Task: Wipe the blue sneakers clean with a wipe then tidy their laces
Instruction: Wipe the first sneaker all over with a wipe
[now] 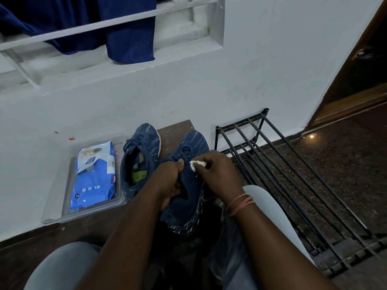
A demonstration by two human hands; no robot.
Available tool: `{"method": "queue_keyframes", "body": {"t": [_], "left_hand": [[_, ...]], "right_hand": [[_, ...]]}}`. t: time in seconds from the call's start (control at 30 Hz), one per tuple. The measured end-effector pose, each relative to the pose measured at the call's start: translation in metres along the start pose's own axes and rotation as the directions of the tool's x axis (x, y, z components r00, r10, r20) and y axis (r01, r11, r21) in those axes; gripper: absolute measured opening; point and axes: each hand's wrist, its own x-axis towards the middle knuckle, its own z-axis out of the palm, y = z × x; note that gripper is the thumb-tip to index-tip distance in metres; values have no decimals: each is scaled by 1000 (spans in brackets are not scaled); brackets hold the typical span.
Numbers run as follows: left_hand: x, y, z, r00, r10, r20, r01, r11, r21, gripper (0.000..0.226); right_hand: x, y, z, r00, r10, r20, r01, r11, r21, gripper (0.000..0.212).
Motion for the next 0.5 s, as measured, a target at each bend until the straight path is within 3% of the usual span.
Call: {"method": "queue_keyframes", "body": {"t": [0.1,0.23,0.27,0.37,0.4,0.5], "left_hand": [[2,0,-3,1000,-3,-6,3,1000,-22,38],[0,0,0,1000,9,5,-9,1000,-25,37],[0,0,1,1000,6,-3,-6,1000,-29,36],[-1,1,-1,1000,-8,-16,7,999,-48,32],[0,0,-2,1000,-6,-14,5,999,-48,33],[0,-1,0,1000,9,-7,-9,999,-32,35]], "right_hand": [[-6,-9,-6,974,-52,219,20,989,146,8],[-3,-2,-2,999,22,-28,-22,999,-27,3],[-2,-3,-1,1000,4,-17,-4,1000,-8,3],[-7,-8,-7,972,-102,211,81,991,109,4],[-7,-6,-6,972,-101,214,86,993,78,3],[-1,6,-3,999,-28,-25,24,988,-154,7]]}}
